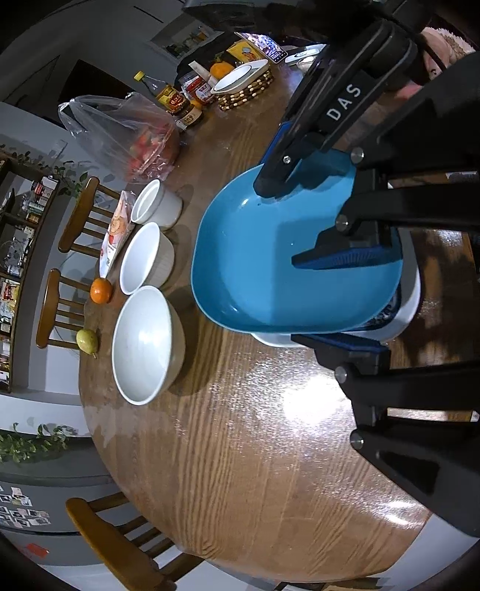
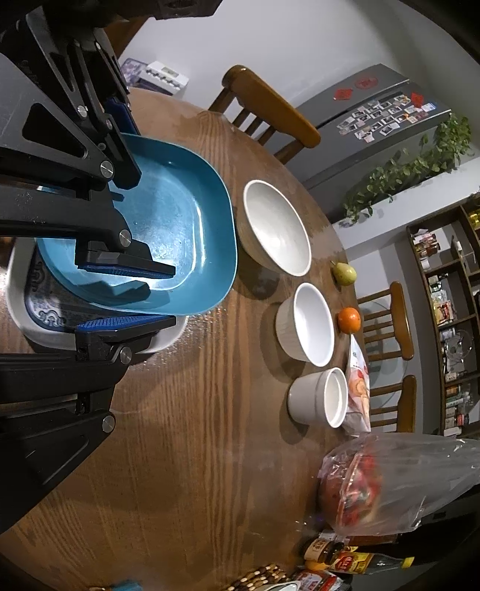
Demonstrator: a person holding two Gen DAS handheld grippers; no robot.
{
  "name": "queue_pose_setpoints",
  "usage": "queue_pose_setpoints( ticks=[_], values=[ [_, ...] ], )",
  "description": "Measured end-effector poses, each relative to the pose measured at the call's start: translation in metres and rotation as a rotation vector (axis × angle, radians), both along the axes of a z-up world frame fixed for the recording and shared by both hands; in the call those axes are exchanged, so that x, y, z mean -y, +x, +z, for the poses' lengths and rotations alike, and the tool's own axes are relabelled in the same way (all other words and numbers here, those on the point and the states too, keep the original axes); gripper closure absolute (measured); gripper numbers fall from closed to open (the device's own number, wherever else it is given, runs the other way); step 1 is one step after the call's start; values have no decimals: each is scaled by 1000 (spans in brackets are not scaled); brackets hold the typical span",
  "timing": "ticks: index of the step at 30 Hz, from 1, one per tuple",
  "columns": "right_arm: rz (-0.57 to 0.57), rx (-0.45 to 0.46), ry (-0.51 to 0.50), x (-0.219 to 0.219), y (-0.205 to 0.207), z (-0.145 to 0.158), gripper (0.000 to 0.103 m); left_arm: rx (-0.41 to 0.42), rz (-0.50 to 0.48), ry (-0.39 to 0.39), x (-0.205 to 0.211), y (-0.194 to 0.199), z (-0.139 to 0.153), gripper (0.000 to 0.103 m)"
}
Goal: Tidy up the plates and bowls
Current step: 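Carry the teal dish with both grippers over the stacked plates, then lower the teal dish onto the stacked patterned plates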
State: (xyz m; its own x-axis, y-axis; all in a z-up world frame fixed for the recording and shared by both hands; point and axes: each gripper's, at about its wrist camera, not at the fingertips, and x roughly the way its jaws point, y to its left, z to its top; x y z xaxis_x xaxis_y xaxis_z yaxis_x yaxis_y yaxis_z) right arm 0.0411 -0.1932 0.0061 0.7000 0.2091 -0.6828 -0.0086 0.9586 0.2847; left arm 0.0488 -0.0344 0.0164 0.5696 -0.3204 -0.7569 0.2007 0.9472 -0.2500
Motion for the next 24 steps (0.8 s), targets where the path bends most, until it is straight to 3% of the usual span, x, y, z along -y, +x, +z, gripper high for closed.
queue_pose_setpoints(
  ticks=[24],
  values=[
    [-35,-15,-29,-5,-20,-19,81,-29,-13,19,5,-13,-22,73]
  ],
)
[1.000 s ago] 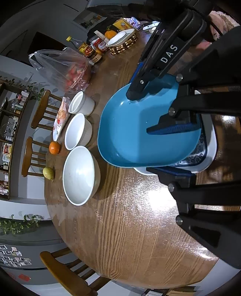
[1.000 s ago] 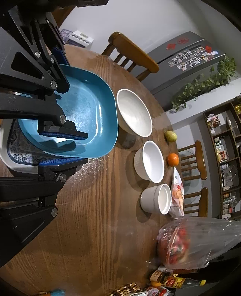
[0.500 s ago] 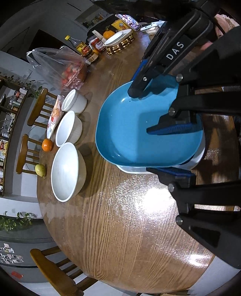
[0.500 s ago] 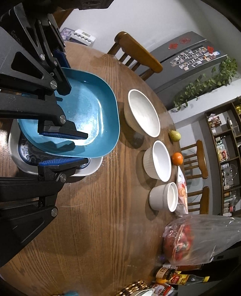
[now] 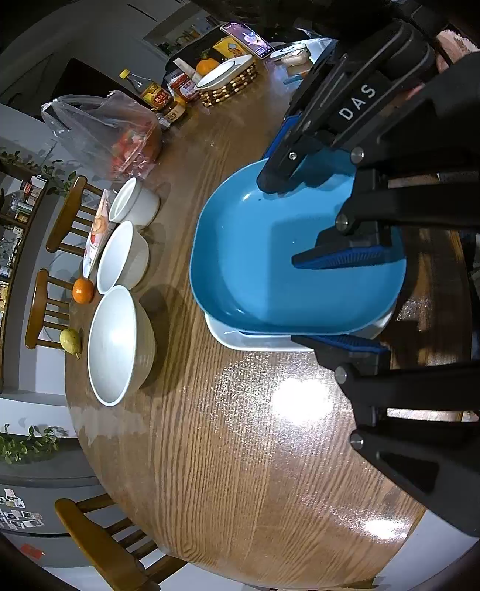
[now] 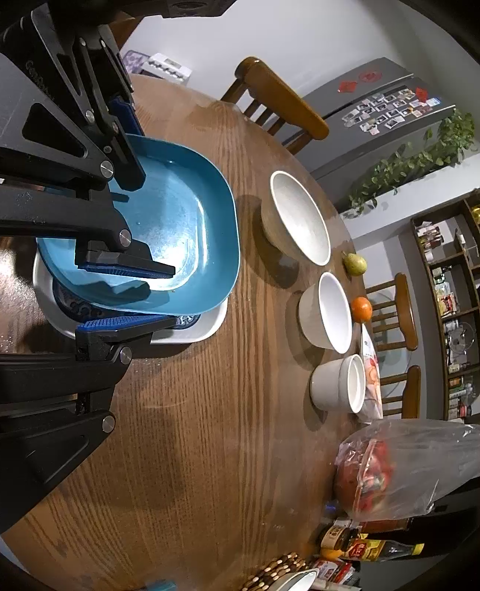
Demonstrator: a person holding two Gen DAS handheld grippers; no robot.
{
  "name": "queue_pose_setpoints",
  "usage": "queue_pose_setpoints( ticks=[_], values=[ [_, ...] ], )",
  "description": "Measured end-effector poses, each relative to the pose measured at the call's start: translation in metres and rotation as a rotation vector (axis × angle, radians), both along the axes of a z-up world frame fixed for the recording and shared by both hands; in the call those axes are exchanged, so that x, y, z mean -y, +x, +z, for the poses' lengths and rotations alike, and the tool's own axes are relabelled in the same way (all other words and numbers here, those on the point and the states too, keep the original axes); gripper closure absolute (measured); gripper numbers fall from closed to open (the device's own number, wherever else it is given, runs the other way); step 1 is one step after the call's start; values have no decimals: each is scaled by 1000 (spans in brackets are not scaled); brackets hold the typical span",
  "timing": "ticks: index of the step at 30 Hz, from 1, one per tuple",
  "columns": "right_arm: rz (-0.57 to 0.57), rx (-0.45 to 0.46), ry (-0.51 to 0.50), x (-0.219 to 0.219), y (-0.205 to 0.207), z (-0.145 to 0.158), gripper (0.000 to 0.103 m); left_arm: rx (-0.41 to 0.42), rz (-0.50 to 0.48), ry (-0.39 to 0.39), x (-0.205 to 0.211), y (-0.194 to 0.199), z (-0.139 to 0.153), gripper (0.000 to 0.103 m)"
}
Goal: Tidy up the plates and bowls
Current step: 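Lower the teal dish onto the stacked patterned plates, then hold the teal dish rim with both grippers and align it on the plates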
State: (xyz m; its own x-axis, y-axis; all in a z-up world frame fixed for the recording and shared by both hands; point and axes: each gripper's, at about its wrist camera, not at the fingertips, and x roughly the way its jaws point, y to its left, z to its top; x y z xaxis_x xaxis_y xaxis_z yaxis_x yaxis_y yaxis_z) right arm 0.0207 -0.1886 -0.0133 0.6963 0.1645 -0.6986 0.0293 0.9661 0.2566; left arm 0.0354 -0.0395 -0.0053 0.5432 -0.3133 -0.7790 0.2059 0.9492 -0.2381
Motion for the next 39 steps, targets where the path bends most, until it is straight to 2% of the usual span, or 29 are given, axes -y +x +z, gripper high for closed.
queue_pose_setpoints(
  ticks=[39],
  values=[
    [-25,-19,-21,-1,-1,-15,81,-28,-15,25,8,5,-13,70]
  ],
)
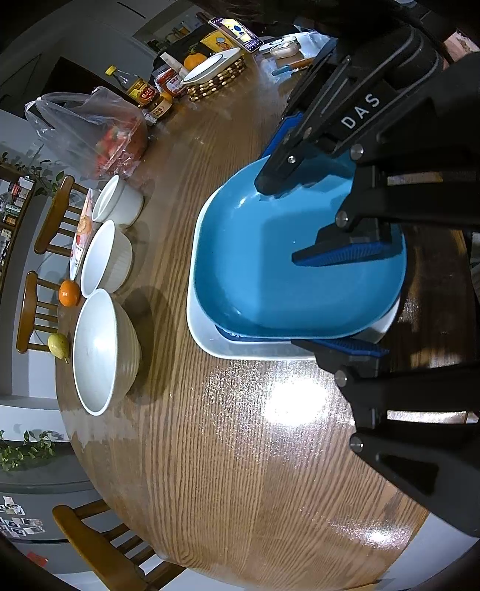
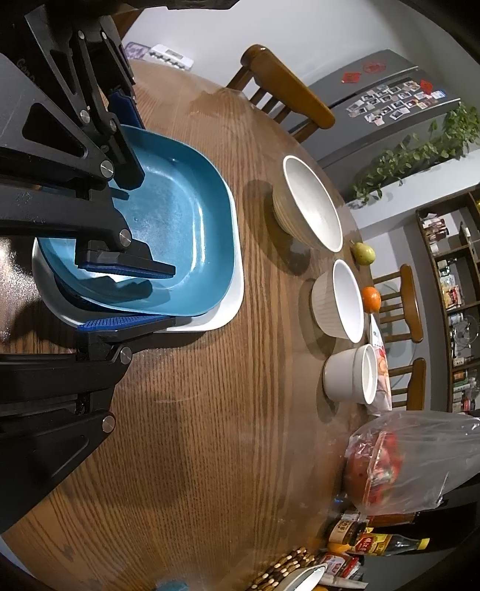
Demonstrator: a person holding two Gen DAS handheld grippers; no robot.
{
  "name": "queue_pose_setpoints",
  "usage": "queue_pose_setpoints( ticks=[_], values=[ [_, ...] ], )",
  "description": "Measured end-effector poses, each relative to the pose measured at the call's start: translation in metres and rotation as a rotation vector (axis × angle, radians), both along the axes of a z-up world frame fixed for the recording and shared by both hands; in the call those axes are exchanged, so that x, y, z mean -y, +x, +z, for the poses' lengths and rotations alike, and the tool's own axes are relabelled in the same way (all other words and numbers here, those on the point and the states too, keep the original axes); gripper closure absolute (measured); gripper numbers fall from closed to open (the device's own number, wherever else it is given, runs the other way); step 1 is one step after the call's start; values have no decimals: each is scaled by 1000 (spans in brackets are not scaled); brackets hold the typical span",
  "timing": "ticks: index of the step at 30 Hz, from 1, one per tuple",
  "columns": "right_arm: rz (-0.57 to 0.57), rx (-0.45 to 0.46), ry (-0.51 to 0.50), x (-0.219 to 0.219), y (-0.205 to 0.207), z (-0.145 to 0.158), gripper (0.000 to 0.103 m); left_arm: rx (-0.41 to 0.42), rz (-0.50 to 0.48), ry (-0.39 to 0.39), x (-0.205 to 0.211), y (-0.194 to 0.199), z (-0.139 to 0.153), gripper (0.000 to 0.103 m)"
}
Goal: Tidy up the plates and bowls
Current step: 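Hold the teal dish rim with both grippers and align it on the plates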
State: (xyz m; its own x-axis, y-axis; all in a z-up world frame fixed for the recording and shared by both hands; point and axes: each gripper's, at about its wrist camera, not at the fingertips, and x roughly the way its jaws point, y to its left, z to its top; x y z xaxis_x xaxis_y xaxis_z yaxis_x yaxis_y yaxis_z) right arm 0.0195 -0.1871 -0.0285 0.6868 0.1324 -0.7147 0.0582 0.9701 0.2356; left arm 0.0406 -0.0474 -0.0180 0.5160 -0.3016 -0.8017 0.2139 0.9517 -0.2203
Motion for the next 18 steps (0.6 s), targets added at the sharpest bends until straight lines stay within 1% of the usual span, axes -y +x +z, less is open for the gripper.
queue_pose_setpoints(
  ticks=[18],
  values=[
    [0,-2,-6,-1,0,-4,81,0,6,-4,-4,1,-1,69]
  ],
)
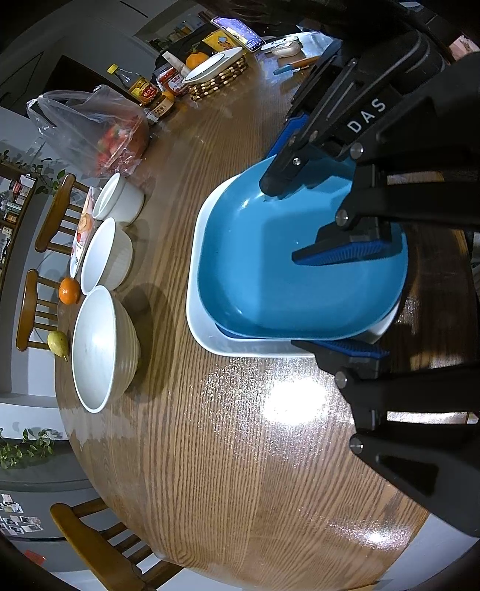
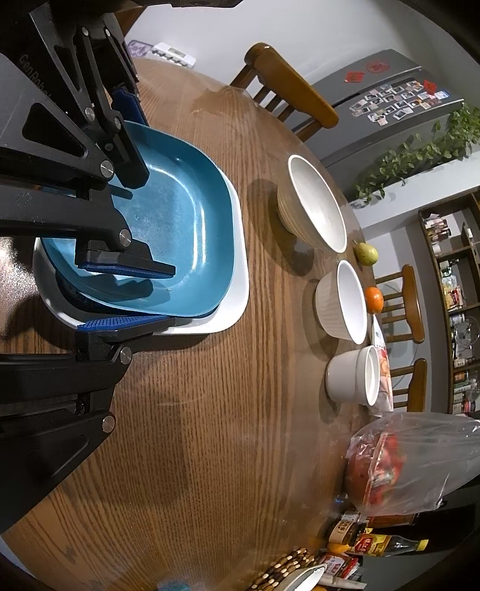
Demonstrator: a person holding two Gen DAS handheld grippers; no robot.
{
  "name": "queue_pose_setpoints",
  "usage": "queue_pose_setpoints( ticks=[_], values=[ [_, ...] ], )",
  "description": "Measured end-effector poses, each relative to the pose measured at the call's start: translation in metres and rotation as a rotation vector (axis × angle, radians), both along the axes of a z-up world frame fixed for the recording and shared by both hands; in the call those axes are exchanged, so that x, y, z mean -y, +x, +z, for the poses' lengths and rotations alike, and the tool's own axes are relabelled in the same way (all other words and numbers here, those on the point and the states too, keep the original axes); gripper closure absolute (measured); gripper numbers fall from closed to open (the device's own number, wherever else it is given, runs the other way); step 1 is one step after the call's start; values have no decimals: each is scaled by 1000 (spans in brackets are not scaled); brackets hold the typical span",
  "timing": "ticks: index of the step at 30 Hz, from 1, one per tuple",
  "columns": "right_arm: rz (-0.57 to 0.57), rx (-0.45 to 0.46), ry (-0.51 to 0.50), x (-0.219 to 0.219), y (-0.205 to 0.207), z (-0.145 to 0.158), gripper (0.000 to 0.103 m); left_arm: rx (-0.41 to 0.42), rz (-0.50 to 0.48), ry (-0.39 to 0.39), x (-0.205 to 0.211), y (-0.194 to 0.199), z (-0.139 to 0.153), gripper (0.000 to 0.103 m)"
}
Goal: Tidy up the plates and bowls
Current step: 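Hold the teal dish rim with both grippers and align it on the plates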
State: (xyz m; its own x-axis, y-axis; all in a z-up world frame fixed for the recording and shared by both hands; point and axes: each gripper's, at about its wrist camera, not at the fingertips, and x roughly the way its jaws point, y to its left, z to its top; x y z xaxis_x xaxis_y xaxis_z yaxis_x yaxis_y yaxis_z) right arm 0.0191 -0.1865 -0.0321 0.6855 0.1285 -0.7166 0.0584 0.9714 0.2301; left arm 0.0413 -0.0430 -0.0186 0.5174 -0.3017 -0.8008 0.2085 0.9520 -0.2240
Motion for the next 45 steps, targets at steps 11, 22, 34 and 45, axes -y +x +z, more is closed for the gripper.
queue_pose_setpoints(
  ticks=[11,22,34,45],
  values=[
    [5,-6,-10,-2,-1,-4,81,-1,2,4,0,0,1,68],
    [6,-7,-13,-3,-1,-4,81,-1,1,4,-1,0,0,68],
    [5,-7,-15,-4,0,-4,81,-1,2,1,-1,1,0,67],
    [5,-8,-15,-5,0,-3,81,-1,3,1,-1,0,1,67]
  ],
)
